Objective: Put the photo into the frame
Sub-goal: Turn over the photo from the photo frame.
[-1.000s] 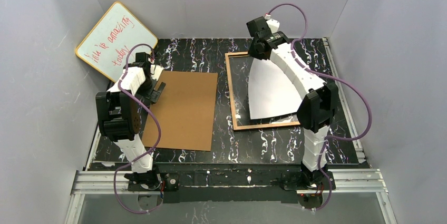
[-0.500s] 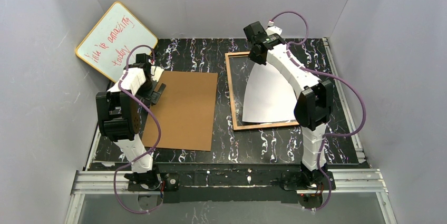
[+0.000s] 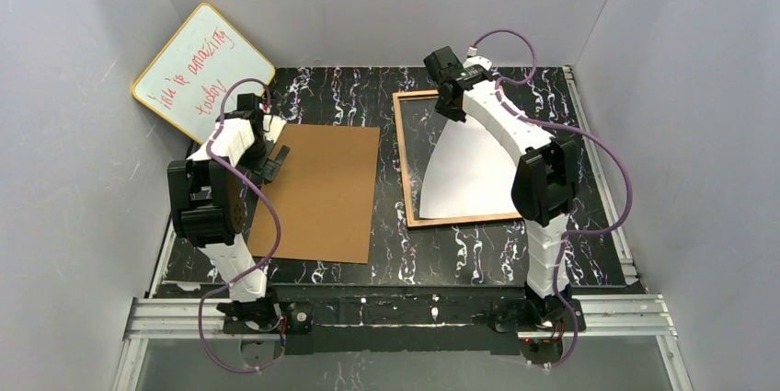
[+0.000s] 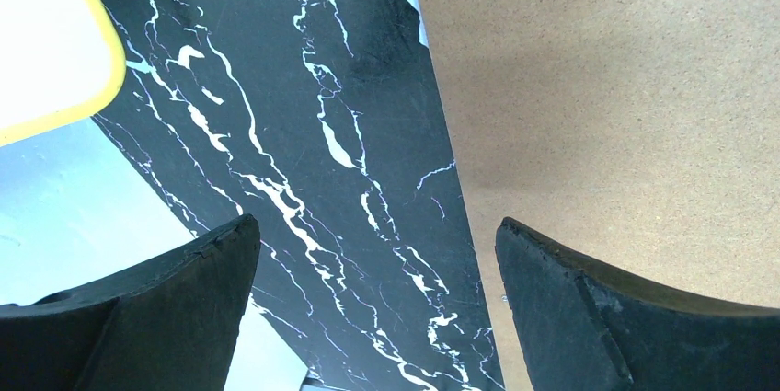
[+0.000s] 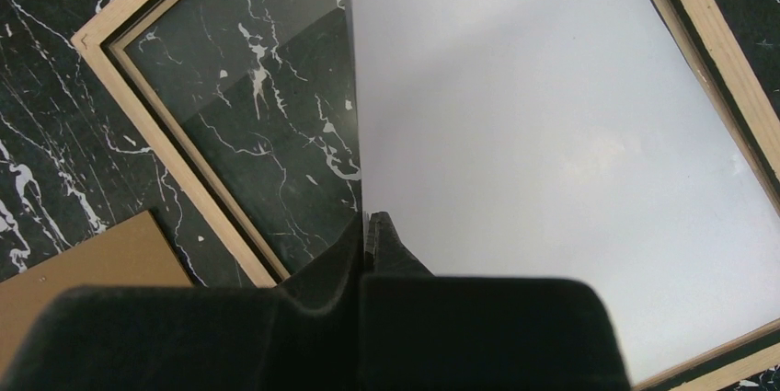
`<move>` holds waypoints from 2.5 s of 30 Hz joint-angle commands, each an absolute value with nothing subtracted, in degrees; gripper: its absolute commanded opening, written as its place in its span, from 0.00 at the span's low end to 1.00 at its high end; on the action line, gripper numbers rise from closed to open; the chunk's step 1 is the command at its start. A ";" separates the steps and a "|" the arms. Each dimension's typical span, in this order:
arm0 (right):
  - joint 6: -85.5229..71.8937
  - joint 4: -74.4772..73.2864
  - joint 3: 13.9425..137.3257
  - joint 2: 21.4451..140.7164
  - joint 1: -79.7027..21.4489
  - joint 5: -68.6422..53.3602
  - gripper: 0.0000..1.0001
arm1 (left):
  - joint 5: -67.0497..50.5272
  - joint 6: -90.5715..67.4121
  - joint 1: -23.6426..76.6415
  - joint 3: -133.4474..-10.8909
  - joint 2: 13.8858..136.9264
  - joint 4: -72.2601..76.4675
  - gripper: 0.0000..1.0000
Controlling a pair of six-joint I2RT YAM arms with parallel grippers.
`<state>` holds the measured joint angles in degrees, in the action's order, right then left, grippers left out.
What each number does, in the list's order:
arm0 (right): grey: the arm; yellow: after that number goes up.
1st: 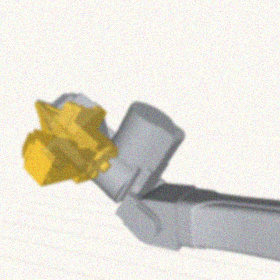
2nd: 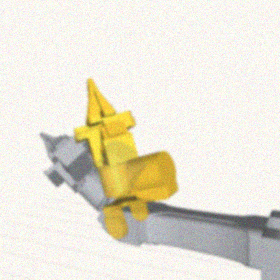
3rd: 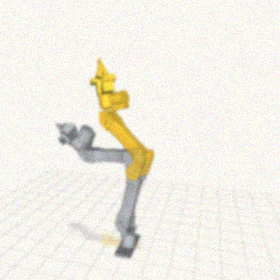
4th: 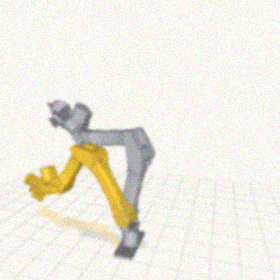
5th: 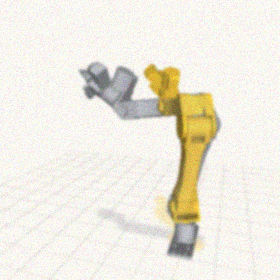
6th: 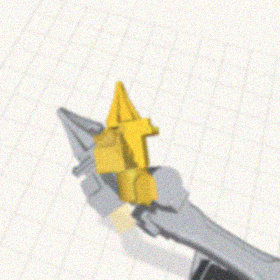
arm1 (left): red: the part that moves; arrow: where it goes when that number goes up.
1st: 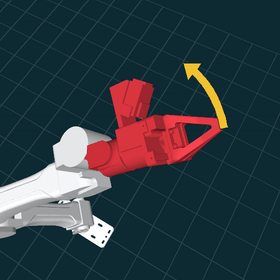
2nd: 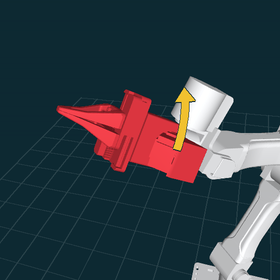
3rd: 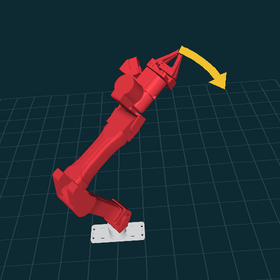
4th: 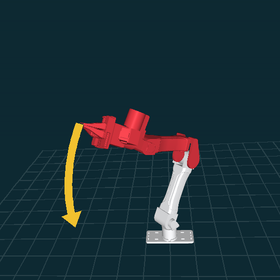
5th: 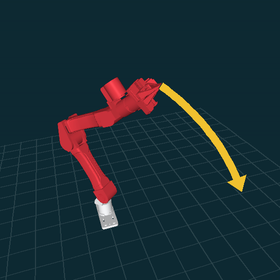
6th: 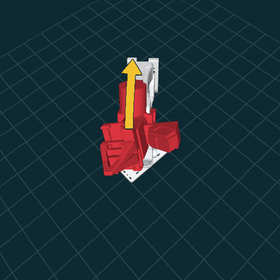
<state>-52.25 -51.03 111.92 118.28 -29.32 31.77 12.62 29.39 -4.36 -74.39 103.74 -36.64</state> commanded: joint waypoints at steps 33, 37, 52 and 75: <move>-41.22 -39.58 110.19 121.94 -30.53 20.77 0.26 | 12.57 30.83 -4.21 -73.48 102.22 -38.01 0.98; -40.19 -39.84 110.81 121.78 -30.46 20.01 0.71 | 12.81 31.15 -4.24 -73.32 101.86 -38.06 0.98; -39.68 -37.14 108.88 119.23 -30.51 15.26 0.99 | 12.94 31.51 -4.22 -73.04 101.86 -38.22 0.98; -38.21 -32.39 94.33 105.00 -23.78 10.51 0.99 | 11.16 31.51 -5.86 -78.68 101.08 -42.68 0.98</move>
<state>-37.54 -35.18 92.66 106.85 -11.84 14.04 10.22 29.85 -4.45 -77.93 103.72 -40.75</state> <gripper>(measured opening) 0.985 0.981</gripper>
